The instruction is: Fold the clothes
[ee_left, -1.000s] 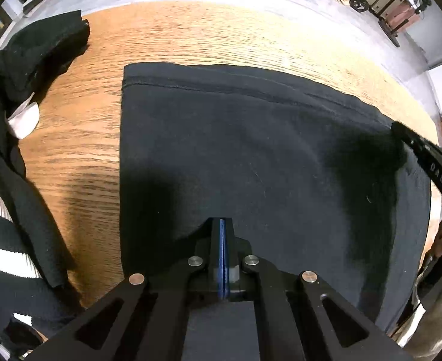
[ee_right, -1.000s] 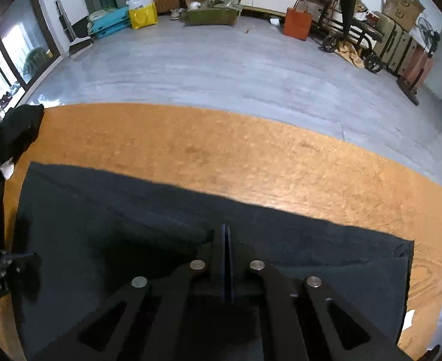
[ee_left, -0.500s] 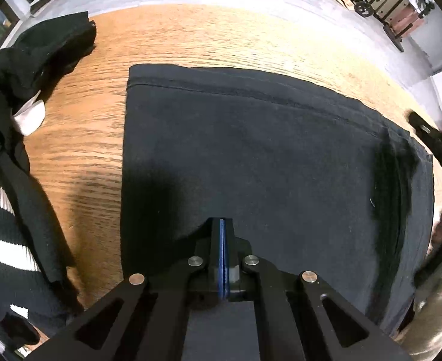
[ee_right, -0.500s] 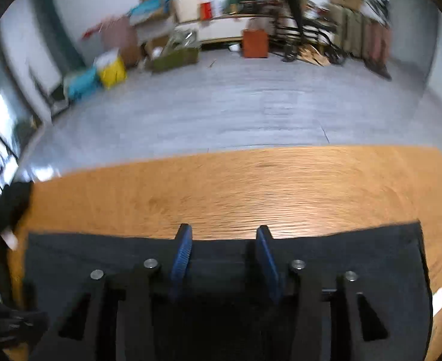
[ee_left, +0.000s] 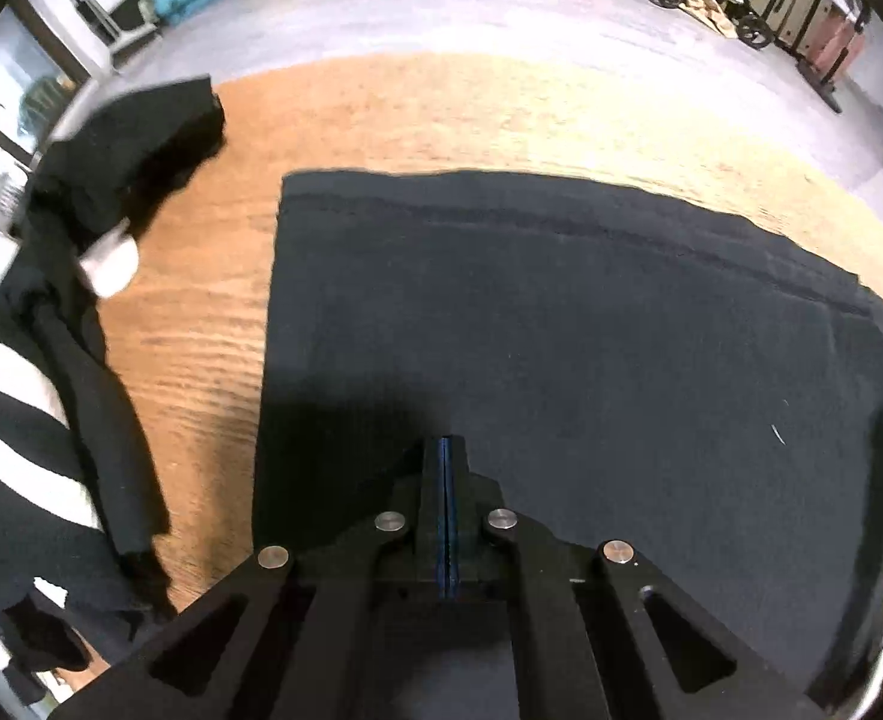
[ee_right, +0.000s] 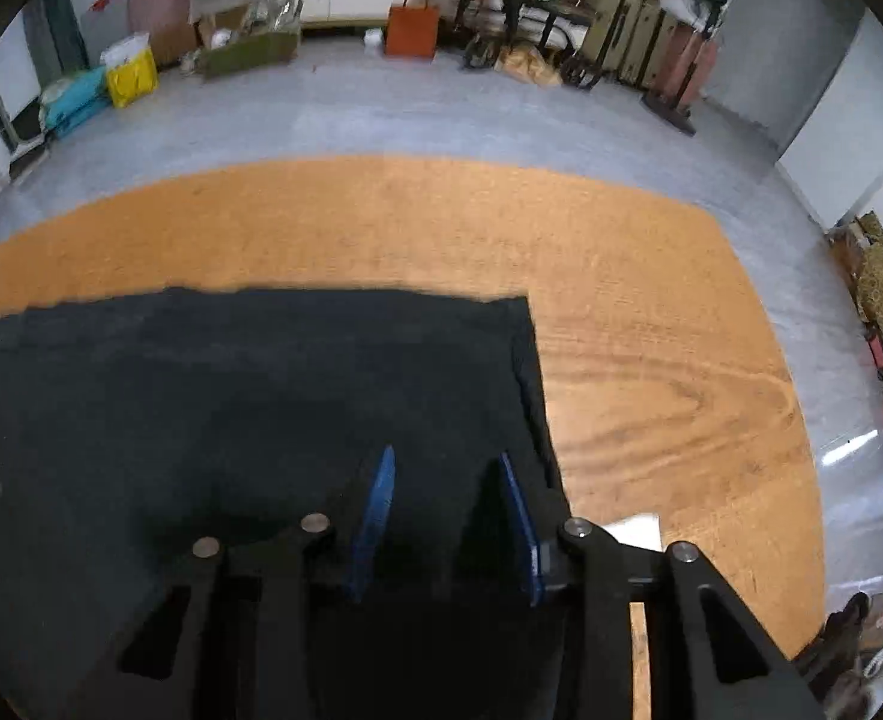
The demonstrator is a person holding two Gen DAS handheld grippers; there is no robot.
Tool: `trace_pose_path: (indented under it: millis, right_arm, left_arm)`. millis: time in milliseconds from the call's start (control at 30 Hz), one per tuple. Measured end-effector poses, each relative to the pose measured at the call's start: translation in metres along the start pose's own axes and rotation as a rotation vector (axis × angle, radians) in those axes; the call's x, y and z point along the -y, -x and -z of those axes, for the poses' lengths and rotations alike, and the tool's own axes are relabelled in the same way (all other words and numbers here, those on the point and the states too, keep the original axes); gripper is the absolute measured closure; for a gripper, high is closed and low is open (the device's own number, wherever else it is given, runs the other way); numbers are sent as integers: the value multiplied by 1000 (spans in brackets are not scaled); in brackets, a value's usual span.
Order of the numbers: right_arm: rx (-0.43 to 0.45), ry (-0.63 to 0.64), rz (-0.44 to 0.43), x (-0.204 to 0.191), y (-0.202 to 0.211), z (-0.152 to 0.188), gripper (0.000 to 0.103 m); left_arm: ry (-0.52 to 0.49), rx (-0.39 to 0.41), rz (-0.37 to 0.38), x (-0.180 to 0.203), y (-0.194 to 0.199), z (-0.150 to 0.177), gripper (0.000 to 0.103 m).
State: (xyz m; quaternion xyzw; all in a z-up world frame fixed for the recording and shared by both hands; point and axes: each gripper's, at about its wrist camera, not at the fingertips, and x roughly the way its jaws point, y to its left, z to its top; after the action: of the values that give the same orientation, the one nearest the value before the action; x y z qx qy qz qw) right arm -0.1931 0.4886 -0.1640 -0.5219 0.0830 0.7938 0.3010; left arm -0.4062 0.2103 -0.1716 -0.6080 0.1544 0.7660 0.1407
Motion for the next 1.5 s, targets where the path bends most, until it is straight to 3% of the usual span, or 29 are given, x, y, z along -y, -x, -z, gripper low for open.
trace_pose_path:
  millis: [167, 267, 433, 533, 833, 1300, 1500]
  right_arm:
    - [55, 70, 50, -18, -9, -17, 79]
    - [55, 52, 28, -15, -12, -20, 80]
    - [39, 9, -24, 6, -30, -32, 80]
    - [47, 25, -7, 9, -43, -41, 80]
    - [50, 49, 3, 10, -82, -73, 85]
    - [81, 61, 47, -10, -90, -92, 89]
    - [93, 44, 70, -15, -96, -103, 90]
  left_arm:
    - [5, 61, -52, 3, -2, -10, 100]
    - [9, 73, -44, 0, -5, -15, 100]
    - [59, 61, 46, -17, -7, -23, 100]
    - [65, 67, 68, -23, -7, -24, 100]
    - [67, 92, 49, -25, -8, -37, 100]
    - [62, 123, 15, -18, -14, -68, 100]
    - [81, 138, 43, -29, -14, -75, 100]
